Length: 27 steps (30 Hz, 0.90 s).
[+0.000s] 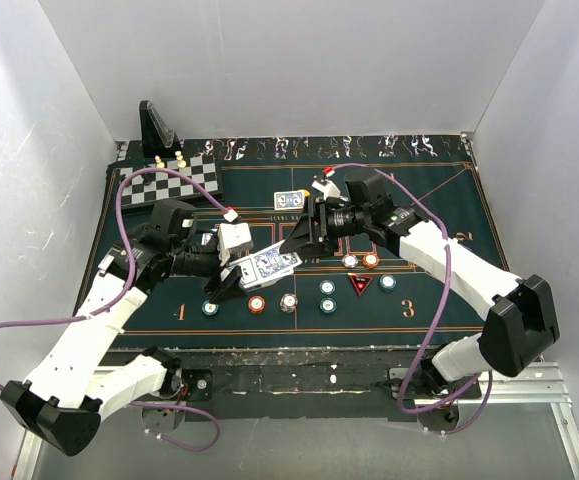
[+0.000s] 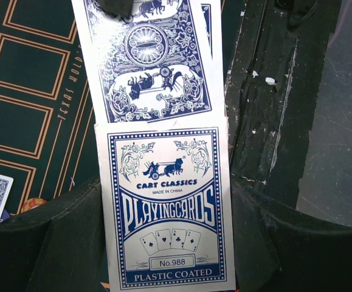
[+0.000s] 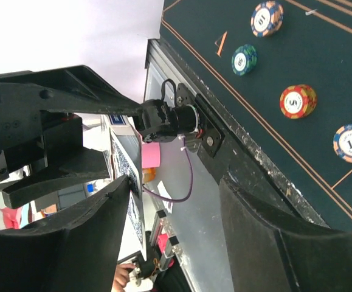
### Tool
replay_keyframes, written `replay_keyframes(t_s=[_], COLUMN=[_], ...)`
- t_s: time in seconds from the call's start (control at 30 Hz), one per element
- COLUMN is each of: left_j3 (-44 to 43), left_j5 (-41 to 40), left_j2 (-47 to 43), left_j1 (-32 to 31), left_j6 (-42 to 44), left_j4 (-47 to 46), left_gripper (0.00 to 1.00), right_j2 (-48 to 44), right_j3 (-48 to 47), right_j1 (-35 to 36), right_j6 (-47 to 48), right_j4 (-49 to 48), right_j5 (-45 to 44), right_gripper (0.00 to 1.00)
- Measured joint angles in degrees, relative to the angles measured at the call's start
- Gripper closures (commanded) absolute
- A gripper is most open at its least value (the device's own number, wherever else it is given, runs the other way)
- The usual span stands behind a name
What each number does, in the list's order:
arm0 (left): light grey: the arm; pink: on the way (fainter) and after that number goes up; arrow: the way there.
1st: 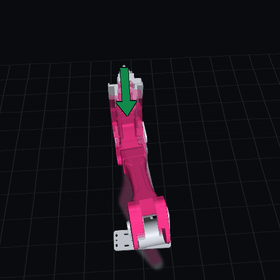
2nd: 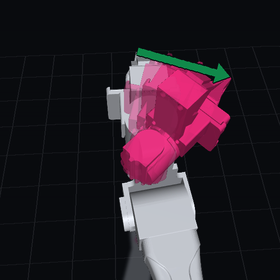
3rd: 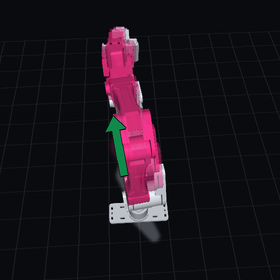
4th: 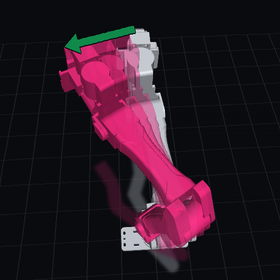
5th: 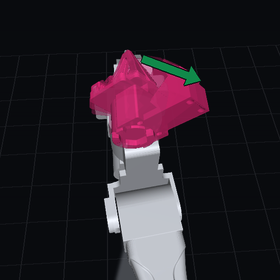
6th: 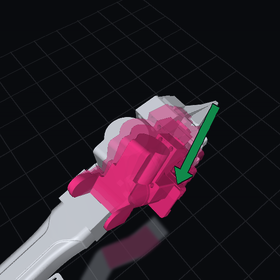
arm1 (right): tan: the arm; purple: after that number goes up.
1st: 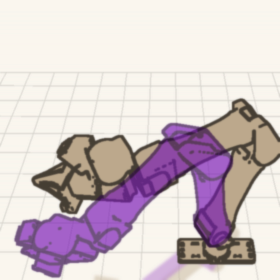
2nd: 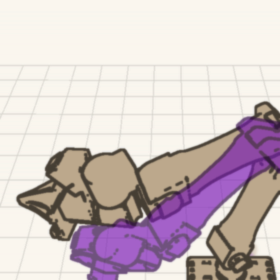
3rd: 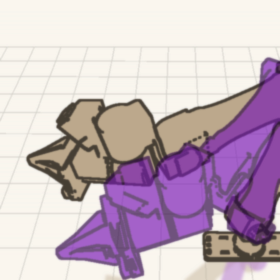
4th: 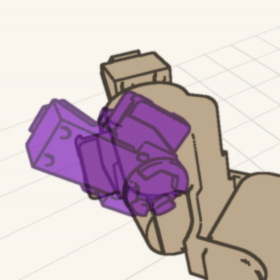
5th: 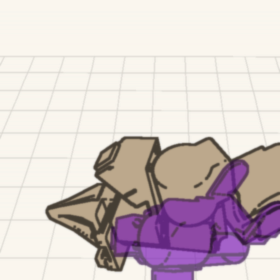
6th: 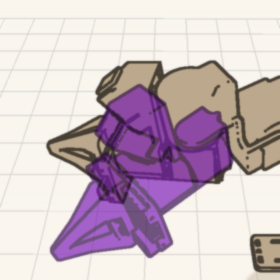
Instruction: Distribute texas hold em gaming equipment
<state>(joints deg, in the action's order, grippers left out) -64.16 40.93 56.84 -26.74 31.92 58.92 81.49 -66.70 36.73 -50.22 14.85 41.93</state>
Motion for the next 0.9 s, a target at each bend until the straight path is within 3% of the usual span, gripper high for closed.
replay_keyframes(t_s=[0.17, 0.33, 0.9], left_j3=[0.0, 0.0, 0.0], left_j5=[0.0, -0.1, -0.1], left_j2=[0.9, 1.1, 1.0], left_j1=[0.0, 0.0, 0.0], left_j6=[0.0, 0.0, -0.2], left_j4=[-0.5, -0.7, -0.7], left_gripper=[0.92, 0.92, 0.93], right_j2=[-1.2, -2.8, -5.5], right_j3=[1.9, 2.1, 2.8], right_j1=[0.5, 0.5, 0.4], right_j6=[-1.5, -2.2, -2.1], right_j4=[-0.5, -1.0, 0.2], right_j5=[0.2, 0.2, -0.7], right_gripper=[0.55, 0.64, 0.80])
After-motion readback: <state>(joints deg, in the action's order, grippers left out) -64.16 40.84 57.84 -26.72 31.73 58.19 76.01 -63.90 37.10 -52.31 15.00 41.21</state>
